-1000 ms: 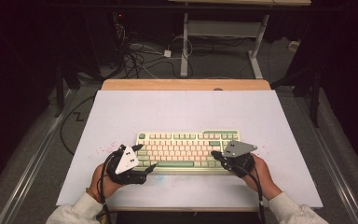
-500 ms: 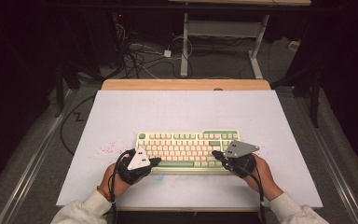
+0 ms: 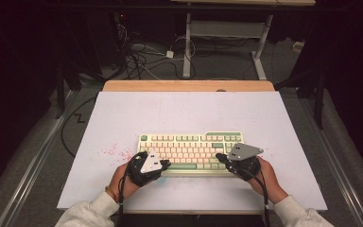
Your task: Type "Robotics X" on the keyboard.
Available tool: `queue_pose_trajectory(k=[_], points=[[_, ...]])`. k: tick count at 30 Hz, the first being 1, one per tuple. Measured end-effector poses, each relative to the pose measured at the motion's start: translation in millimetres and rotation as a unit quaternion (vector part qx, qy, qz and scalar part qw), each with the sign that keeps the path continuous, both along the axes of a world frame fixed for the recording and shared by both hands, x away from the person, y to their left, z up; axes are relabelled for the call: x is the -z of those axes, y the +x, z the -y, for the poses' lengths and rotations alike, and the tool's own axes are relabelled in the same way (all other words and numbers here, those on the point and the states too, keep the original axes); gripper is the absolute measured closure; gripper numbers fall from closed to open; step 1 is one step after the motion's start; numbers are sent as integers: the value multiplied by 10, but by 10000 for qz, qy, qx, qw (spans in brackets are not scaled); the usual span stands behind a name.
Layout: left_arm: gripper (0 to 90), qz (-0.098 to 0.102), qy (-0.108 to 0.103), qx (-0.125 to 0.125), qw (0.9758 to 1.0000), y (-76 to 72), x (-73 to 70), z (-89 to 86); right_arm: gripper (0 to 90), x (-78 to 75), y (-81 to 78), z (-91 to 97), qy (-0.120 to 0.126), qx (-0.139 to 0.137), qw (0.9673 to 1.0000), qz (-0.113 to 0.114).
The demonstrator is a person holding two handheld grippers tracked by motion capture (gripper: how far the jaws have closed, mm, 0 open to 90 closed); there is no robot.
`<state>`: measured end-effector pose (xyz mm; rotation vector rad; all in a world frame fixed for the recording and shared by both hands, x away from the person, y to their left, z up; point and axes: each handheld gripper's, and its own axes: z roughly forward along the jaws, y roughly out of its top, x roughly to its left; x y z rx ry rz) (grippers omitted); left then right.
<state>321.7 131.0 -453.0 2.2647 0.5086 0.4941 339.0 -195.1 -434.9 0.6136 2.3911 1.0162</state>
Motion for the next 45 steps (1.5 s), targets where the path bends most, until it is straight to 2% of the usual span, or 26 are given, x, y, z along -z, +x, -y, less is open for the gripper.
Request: queue_pose_trajectory(k=[4, 6, 10, 13, 15, 17, 20, 31, 34, 37, 39, 42, 44, 45], points=[[783, 69, -174, -100, 9998, -9, -50, -91, 900, 27, 4, -7, -55, -5, 10000, -24], [757, 165, -144, -162, 9996, -15, -64, -120, 900, 48, 16, -9, -101, -7, 9999, -20], [615, 237, -96, -248, 9994, -17, -67, -162, 900, 80, 35, -11, -135, 50, 9999, -69], [418, 341, 6, -337, 9989, -23, -63, -168, 900, 85, 42, -13, -155, 37, 9999, -58], [363, 335, -89, -383, 9987, -22, -62, -188, 900, 86, 46, -13, -158, 38, 9998, -68], [267, 452, -7, -527, 9976, -19, -57, -197, 900, 93, 49, -15, -163, 47, 9998, -62], [227, 463, 22, -596, 9971, -15, -42, -212, 900, 101, 54, -13, -168, 59, 9998, -68], [197, 436, -204, -635, 9968, -29, -67, -314, 900, 172, 92, -5, -285, 109, 9994, -165], [196, 400, -141, -614, 9972, -29, -84, -336, 900, 178, 95, -7, -288, 142, 9993, -173], [197, 420, -160, -620, 9971, -46, -113, -354, 900, 205, 111, -3, -353, 147, 9991, -202], [204, 466, -183, -656, 9966, -58, -137, -363, 900, 208, 116, 3, -307, 170, 9991, -227], [309, 443, -262, -597, 9969, -66, -174, -394, 900, 208, 114, 11, -309, 187, 9991, -222], [499, 397, -309, -503, 9975, -75, -197, -412, 900, 209, 115, 14, -297, 187, 9991, -222], [527, 474, -287, -543, 9970, -81, -213, -421, 900, 211, 112, 14, -287, 199, 9991, -226]])
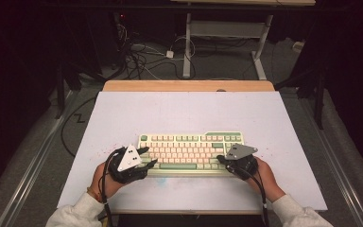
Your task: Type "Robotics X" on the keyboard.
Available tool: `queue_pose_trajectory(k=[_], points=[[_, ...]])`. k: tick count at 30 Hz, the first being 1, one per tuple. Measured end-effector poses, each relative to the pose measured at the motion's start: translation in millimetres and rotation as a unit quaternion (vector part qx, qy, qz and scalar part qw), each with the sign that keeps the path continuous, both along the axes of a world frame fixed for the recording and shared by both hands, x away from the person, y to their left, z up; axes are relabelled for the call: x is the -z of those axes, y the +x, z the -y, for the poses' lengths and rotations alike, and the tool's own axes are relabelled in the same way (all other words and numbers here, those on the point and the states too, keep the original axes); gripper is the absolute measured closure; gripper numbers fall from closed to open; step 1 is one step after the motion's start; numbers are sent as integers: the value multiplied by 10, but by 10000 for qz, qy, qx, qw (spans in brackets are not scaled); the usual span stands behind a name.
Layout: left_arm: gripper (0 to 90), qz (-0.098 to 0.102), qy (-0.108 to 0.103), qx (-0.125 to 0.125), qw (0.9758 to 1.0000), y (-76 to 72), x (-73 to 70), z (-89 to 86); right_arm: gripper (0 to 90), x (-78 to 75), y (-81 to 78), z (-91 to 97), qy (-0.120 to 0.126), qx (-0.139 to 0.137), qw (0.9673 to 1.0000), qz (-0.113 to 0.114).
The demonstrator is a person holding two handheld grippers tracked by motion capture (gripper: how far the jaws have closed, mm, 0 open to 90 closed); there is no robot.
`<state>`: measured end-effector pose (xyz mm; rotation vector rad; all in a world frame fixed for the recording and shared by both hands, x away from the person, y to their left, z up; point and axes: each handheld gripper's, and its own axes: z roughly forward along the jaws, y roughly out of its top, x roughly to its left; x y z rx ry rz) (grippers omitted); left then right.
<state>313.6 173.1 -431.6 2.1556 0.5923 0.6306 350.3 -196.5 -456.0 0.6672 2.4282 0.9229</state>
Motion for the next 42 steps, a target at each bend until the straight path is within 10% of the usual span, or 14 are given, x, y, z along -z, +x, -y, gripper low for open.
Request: queue_pose_trajectory(k=[10, 42], points=[[877, 11, -95, -71, 9999, 4, -113, -119, 900, 6, -12, -5, -23, 12, 10000, 63], [876, -730, 450, 283, 9959, 310, 137, 258, 900, 11, -29, -11, -40, 56, 9999, 92]])
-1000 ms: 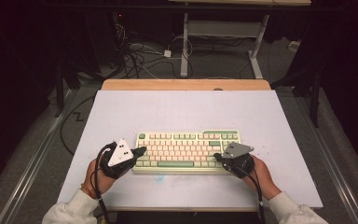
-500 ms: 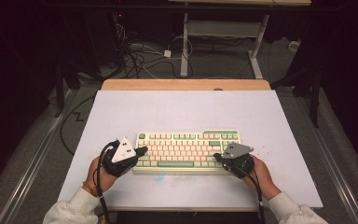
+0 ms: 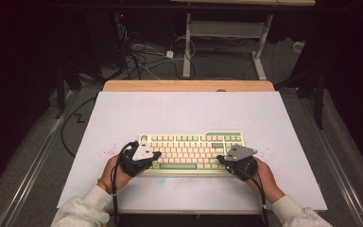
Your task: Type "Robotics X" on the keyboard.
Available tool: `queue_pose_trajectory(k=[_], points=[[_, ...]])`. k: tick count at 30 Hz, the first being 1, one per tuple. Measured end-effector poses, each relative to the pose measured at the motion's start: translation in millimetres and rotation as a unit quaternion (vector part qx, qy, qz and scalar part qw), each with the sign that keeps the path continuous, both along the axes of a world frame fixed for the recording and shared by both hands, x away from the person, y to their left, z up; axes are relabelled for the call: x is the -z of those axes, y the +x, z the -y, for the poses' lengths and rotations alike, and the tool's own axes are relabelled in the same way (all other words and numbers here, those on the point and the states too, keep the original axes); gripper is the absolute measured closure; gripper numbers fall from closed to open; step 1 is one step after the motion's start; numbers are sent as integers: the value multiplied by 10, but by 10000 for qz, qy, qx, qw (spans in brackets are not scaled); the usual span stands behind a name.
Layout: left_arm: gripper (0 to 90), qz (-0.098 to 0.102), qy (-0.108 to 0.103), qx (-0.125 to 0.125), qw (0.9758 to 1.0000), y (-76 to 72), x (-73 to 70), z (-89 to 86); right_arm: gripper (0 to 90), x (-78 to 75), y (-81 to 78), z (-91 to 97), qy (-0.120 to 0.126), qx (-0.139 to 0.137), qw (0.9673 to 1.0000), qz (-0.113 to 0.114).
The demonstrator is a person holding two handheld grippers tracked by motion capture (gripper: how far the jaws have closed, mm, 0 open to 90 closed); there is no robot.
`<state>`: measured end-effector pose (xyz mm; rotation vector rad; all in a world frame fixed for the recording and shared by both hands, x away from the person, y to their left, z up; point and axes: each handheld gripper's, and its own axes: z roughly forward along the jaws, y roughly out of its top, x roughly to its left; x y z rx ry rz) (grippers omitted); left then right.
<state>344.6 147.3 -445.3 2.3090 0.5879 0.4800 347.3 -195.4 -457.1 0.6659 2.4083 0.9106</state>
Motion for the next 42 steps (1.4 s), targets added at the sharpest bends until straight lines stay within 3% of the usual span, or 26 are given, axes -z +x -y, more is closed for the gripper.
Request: queue_pose_trajectory(k=[5, 24, 26, 28, 35, 42], points=[[876, -63, 153, -19, 9999, 34, 55, 33, 900, 0, -3, -2, -13, -1, 10000, 14], [877, -188, 318, 60, 9993, 70, 123, 91, 900, 2, -3, -1, -11, -5, 10000, 16], [877, -191, 256, 41, 9995, 70, 129, 90, 900, 4, -4, -2, -13, 0, 10000, 16], [877, -149, 317, 59, 9994, 59, 116, 93, 900, 3, -6, -3, -23, 0, 10000, 24], [876, 47, 175, 20, 9998, 21, 41, 78, 900, -4, -5, -5, -51, -18, 10000, 30], [876, 81, 149, -4, 9999, 20, 26, 65, 900, 0, -9, -12, -48, 4, 10000, 42]])
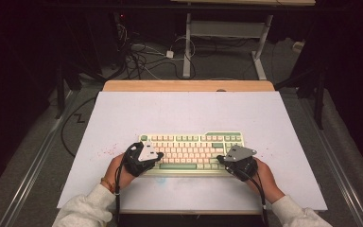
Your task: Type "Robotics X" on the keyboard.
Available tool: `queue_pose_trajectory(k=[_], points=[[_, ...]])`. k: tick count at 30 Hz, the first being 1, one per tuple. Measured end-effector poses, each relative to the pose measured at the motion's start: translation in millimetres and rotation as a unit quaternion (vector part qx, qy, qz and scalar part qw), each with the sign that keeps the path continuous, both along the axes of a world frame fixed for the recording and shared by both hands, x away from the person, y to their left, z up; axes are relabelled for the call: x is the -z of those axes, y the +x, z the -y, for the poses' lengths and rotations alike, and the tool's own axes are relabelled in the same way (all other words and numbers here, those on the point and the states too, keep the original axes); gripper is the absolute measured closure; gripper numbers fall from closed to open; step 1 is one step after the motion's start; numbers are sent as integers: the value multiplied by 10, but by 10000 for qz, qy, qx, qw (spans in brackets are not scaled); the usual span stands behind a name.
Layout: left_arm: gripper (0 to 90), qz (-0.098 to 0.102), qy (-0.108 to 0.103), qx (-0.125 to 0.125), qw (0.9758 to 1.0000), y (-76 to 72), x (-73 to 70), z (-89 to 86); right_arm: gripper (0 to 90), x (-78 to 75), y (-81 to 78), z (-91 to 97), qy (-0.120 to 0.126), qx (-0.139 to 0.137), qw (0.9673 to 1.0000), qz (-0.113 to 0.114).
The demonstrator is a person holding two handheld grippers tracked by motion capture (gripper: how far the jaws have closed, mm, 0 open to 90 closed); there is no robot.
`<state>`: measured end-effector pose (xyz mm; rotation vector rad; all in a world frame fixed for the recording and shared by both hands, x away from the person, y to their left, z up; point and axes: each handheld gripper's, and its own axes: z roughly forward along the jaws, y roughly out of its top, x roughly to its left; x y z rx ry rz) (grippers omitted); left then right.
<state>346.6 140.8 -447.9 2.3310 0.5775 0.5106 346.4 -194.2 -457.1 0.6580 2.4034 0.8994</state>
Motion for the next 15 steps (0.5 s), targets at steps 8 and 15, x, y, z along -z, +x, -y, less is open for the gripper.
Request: queue_pose_trajectory(k=[8, 15], points=[[876, 107, -107, -32, 9999, -12, -47, -27, 900, -15, 1, 2, -16, -25, 10000, 4], [821, 380, -145, -131, 9991, -36, -92, -63, 855, -161, -36, 61, 383, 73, 9989, 241]])
